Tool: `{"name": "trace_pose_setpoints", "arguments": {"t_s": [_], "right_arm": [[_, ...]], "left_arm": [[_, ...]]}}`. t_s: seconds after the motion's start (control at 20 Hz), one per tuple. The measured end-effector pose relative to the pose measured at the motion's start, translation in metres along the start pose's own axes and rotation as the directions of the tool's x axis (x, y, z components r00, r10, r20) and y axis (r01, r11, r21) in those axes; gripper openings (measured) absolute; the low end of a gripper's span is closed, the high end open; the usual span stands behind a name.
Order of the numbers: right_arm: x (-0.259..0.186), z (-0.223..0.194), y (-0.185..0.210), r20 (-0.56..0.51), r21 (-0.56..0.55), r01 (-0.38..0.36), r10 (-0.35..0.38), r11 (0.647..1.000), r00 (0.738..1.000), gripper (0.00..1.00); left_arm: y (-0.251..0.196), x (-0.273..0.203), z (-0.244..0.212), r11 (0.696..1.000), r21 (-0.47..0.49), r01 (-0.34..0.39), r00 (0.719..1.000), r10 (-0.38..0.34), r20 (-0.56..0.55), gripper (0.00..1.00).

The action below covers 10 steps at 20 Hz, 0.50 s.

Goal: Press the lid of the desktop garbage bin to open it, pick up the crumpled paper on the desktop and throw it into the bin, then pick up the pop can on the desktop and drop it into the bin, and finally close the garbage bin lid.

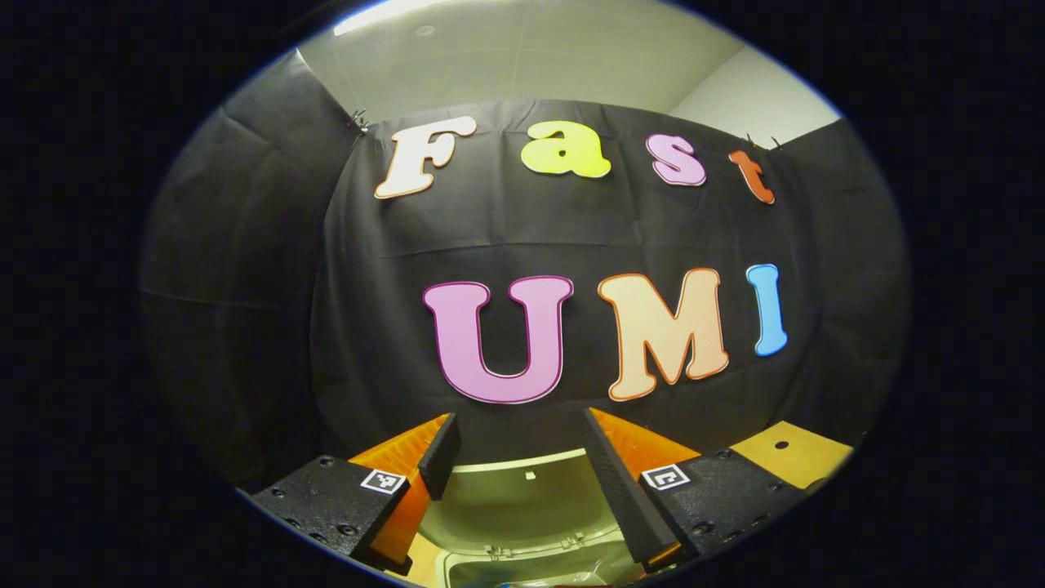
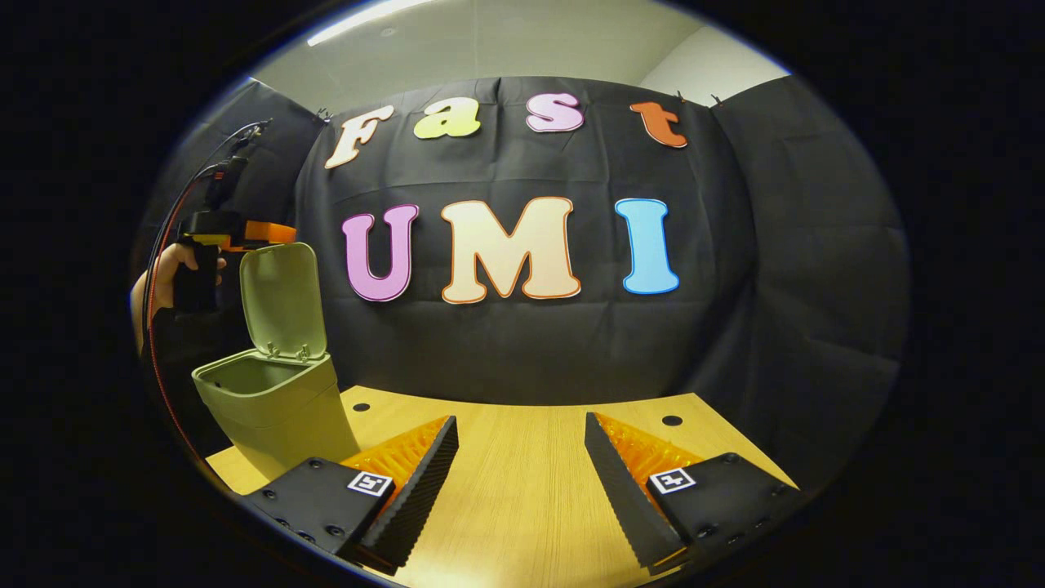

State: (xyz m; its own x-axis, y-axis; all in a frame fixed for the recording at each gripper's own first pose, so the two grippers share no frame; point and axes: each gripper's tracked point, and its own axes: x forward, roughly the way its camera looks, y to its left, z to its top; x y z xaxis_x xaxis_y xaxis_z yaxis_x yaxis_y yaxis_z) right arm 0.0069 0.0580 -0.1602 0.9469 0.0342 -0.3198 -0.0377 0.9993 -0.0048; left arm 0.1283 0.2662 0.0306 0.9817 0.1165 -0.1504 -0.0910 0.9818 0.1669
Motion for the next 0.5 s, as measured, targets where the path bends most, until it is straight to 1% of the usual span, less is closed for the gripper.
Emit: {"name": "trace_pose_setpoints", "arguments": {"t_s": [0.05, 0.1, 0.25, 0.3, 0.35, 0.4, 0.45, 0.5], "right_arm": [[0.001, 0.001, 0.0, 0.0, 0.001, -0.008, 0.008, 1.0, 1.0, 0.99], [0.002, 0.002, 0.0, 0.0, 0.0, -0.018, 0.018, 1.0, 1.0, 0.98], [0.004, 0.004, 0.002, 0.0, 0.001, -0.051, 0.051, 0.999, 0.999, 0.98], [0.003, 0.003, 0.003, -0.001, 0.0, -0.064, 0.064, 0.998, 0.998, 0.98], [0.004, 0.004, 0.004, -0.001, 0.0, -0.077, 0.077, 0.997, 0.997, 0.98], [0.004, 0.004, 0.006, -0.001, 0.0, -0.09, 0.09, 0.996, 0.996, 0.98], [0.006, 0.004, 0.007, -0.002, 0.001, -0.103, 0.103, 0.995, 0.995, 0.98], [0.007, 0.004, 0.009, -0.003, 0.003, -0.117, 0.117, 0.993, 0.993, 0.98]], "left_arm": [[0.002, -0.004, -0.002, 1.0, -0.005, -0.005, 1.0, 0.005, -0.007, 0.89], [0.0, -0.008, -0.001, 1.0, -0.019, -0.006, 1.0, 0.005, -0.003, 0.89], [-0.001, -0.026, -0.006, 0.999, -0.03, -0.025, 1.0, 0.024, -0.012, 0.9], [-0.002, -0.033, -0.007, 0.999, -0.029, -0.03, 0.999, 0.029, -0.012, 0.94], [-0.005, -0.038, -0.009, 0.999, -0.025, -0.034, 0.999, 0.033, -0.011, 0.91], [-0.006, -0.044, -0.012, 0.999, -0.018, -0.038, 0.999, 0.038, -0.015, 0.91], [-0.008, -0.05, -0.015, 0.999, -0.014, -0.042, 0.999, 0.042, -0.017, 0.95], [-0.009, -0.056, -0.018, 0.999, -0.013, -0.047, 0.999, 0.046, -0.024, 0.95]]}}
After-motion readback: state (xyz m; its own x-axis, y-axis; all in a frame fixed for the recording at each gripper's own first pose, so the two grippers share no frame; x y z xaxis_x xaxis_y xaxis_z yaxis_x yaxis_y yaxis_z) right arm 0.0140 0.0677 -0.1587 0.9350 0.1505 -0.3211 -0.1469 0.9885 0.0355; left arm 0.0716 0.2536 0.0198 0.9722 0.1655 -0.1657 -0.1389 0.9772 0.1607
